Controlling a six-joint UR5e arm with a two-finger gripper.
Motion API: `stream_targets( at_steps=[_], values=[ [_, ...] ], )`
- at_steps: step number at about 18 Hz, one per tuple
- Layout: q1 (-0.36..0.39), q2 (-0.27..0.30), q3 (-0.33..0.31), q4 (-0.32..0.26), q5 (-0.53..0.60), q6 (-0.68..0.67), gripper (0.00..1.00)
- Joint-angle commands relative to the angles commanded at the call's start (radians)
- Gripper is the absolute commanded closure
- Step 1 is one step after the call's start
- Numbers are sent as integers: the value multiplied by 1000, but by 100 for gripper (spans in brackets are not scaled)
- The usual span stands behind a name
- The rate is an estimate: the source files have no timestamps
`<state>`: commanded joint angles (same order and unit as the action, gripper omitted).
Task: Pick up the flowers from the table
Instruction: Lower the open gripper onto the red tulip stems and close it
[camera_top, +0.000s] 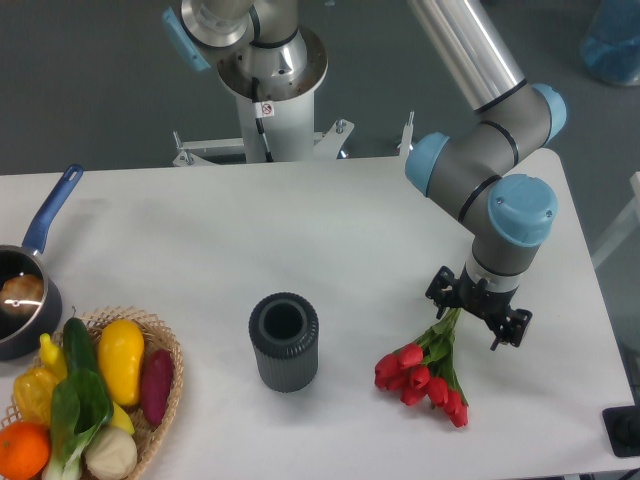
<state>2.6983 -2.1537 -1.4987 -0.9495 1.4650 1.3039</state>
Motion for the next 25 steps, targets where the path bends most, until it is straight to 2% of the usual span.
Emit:
stream_targets(
  at_steps=[7,12,16,18,20,22,25],
  values=[
    [17,11,-21,0,-26,0,0],
    [18,14,-93,5,-21,-2,0],
    [18,14,-121,9,-23,-2,0],
    [12,12,-115,9,-26,-3,0],
    [-1,0,-97,35,-31,-14,0],
    [-17,-12,-87,60,-60,-49,0],
    [-29,-26,-68,63,-112,-90,0]
  ],
)
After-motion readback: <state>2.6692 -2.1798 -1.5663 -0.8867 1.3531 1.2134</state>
